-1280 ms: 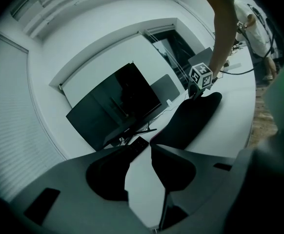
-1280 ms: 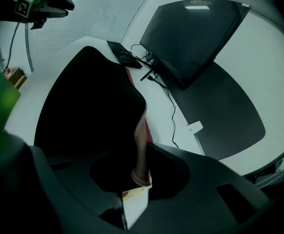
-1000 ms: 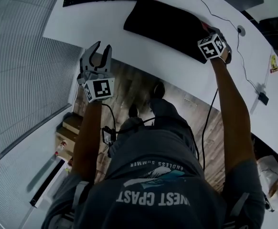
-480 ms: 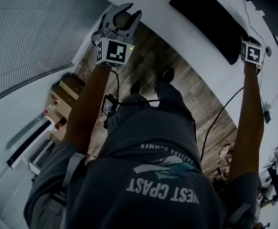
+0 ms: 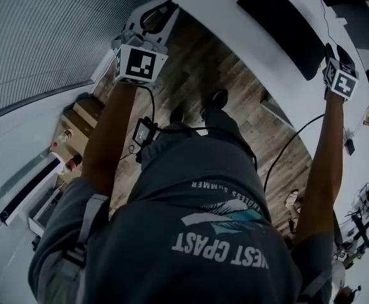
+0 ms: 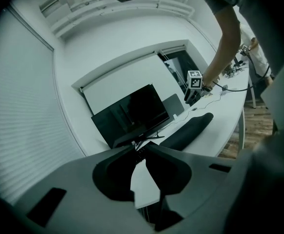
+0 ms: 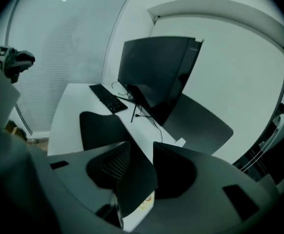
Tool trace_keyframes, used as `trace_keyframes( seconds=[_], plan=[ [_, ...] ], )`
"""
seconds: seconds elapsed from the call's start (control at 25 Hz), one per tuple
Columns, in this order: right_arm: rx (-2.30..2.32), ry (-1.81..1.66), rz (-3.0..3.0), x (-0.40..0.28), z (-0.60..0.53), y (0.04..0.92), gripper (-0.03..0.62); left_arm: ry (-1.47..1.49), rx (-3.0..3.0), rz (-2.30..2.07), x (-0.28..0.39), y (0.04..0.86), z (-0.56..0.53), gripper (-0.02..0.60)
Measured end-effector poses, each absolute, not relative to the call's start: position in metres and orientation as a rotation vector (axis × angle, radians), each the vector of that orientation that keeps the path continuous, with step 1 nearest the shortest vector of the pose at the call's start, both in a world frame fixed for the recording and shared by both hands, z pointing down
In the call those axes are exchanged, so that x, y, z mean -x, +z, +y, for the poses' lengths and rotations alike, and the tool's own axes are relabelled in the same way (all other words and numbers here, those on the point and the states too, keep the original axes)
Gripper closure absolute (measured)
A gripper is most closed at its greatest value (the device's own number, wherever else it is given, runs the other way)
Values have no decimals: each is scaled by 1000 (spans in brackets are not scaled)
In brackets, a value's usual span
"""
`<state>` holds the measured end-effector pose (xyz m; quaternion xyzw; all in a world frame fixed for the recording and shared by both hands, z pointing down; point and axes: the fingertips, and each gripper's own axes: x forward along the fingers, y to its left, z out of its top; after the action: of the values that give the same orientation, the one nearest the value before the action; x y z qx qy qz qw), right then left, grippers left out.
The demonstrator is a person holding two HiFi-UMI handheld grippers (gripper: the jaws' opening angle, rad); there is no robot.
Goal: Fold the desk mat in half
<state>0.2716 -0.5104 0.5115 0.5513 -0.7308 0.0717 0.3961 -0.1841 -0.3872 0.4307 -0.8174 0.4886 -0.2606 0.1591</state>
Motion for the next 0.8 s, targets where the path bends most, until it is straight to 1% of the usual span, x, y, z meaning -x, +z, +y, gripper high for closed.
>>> trace_keyframes(
  seconds=[0.2, 0.36, 0.56, 0.8],
  plan=[
    [-1366, 37, -2117, -189, -468, 430, 503, -702, 2366, 1378, 210, 419, -361, 520],
    [-1350, -40, -2255, -132, -418, 375, 535, -647, 2441, 1333, 226, 414, -336, 529],
    [-1345, -69, -2370, -77, -360, 330, 551, -563, 2542, 1299, 248, 403, -310, 529],
    [-1307, -89, -2439, -35, -302, 295, 557, -517, 2580, 1298, 278, 391, -286, 531]
  ],
)
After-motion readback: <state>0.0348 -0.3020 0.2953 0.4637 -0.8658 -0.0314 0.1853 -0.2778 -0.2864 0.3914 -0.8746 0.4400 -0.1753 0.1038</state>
